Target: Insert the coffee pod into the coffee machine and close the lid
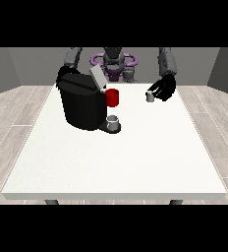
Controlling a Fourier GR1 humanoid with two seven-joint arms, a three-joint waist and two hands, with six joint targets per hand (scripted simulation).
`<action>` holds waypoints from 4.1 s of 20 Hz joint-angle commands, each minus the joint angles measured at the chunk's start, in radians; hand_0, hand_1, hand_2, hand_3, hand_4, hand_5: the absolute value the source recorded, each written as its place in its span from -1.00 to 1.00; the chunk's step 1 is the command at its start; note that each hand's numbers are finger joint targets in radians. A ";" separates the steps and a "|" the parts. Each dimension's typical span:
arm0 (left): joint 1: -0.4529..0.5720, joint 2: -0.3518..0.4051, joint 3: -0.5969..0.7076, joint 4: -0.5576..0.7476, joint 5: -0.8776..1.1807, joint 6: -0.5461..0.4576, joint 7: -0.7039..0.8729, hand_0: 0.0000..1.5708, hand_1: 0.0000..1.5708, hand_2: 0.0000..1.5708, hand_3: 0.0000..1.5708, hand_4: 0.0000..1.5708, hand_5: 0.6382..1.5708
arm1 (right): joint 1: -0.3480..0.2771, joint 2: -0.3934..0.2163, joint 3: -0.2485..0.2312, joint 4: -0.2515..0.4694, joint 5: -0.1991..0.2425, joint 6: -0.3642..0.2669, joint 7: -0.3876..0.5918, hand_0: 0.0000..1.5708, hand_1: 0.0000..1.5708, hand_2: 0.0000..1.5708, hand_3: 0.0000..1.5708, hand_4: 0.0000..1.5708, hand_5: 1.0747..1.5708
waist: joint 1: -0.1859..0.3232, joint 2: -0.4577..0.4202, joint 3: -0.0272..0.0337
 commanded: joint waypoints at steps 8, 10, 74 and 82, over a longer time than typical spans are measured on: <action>-0.147 0.057 0.023 -0.065 0.023 -0.196 0.047 0.60 0.60 0.69 0.63 -0.32 1.00 | -0.011 -0.030 -0.038 0.057 -0.060 0.058 -0.033 -1.00 -1.00 -1.00 -1.00 -0.37 1.00 | -0.019 -0.040 0.0000; -0.162 -0.040 0.001 -0.083 -0.002 -0.120 0.127 0.60 0.60 0.69 0.63 -0.32 1.00 | -0.027 -0.002 -0.017 0.060 -0.035 0.026 -0.052 -1.00 -1.00 -1.00 -1.00 -0.36 1.00 | -0.031 -0.040 0.0001; -0.456 -0.034 0.059 -0.002 -0.085 -0.143 0.236 0.47 0.47 0.50 0.30 -0.43 1.00 | -0.115 -0.025 -0.023 -0.024 -0.036 -0.001 -0.024 -1.00 -1.00 -1.00 -1.00 -0.44 1.00 | -0.142 0.133 0.0002; -0.455 -0.010 0.069 0.008 -0.100 -0.130 0.224 0.35 0.35 0.43 0.22 -0.53 1.00 | -0.099 -0.014 -0.007 -0.038 -0.038 0.008 -0.045 -1.00 -1.00 -1.00 -1.00 -0.42 1.00 | -0.160 0.148 0.0001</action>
